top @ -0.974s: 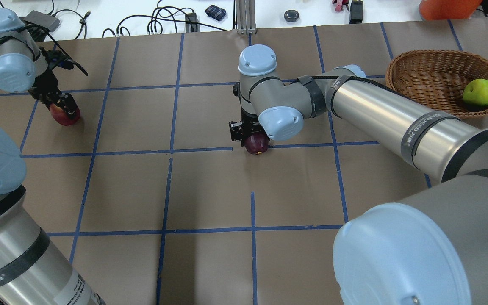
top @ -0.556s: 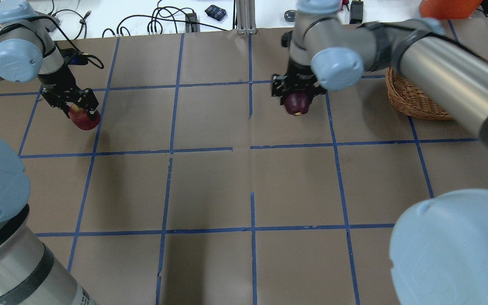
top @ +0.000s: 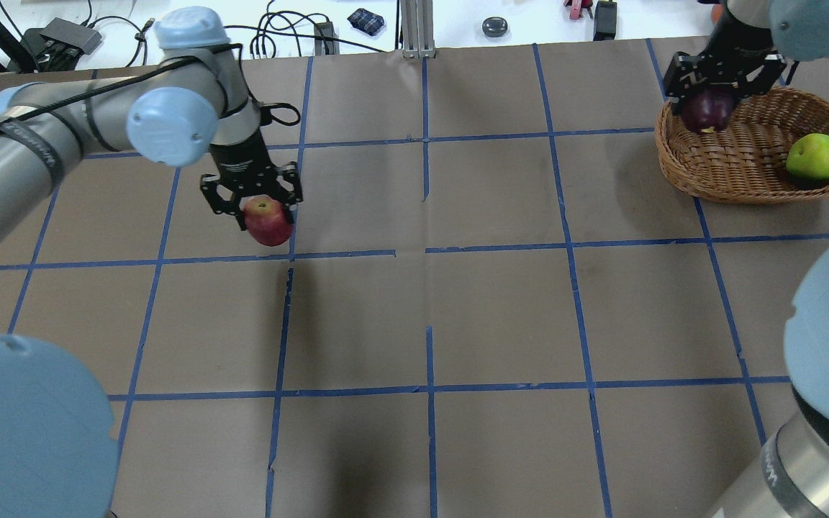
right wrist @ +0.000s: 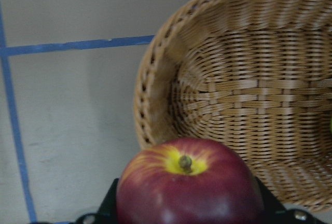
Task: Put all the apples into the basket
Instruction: 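Carry dark red apple into basket with right gripper while left carries red apple to center, then release red apple at center with left gripper while right releases dark red apple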
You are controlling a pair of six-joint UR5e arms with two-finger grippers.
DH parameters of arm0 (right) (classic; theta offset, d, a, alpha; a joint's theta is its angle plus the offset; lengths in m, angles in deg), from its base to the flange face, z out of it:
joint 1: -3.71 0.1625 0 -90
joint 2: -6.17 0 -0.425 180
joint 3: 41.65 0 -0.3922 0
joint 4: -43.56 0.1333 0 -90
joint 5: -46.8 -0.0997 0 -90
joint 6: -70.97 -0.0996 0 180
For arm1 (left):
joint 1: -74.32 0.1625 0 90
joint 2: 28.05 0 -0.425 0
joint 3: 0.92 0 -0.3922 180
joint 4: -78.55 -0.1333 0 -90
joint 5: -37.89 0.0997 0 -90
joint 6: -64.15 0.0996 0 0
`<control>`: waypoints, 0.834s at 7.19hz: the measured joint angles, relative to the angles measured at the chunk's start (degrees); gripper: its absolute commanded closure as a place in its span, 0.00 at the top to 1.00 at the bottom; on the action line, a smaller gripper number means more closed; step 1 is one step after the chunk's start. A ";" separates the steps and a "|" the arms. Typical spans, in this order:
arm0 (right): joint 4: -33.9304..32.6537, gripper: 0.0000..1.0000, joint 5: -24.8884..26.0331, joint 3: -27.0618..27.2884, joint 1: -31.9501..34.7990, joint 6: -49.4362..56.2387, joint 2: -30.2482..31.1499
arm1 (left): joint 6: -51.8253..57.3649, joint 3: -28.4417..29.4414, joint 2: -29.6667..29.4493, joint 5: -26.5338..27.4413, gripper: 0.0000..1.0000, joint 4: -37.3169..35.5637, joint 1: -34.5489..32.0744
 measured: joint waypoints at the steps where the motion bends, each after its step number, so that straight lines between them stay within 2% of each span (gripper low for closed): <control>1: -2.24 0.23 0.63 -0.05 -2.88 2.76 -1.92 | -9.08 -0.59 -1.04 -2.45 0.16 -5.53 -5.16; 2: -5.43 0.50 1.25 -0.08 -4.66 4.77 -4.14 | -17.19 -0.96 -2.45 -5.70 0.16 -10.80 -9.28; 3: -8.48 0.91 2.26 -0.07 -6.11 6.93 -6.32 | -22.25 -1.11 -3.81 -7.35 0.19 -13.88 -13.00; 4: -10.60 1.00 3.01 0.01 -7.27 8.79 -7.97 | -24.47 -1.13 -4.65 -7.92 0.96 -15.16 -15.60; 5: -11.74 1.00 3.40 0.13 -7.93 9.78 -8.88 | -25.59 -1.14 -4.99 -8.14 1.00 -15.62 -16.94; 6: -11.79 1.00 3.59 0.18 -8.20 10.13 -9.18 | -26.36 -1.14 -5.14 -8.02 1.00 -15.66 -17.46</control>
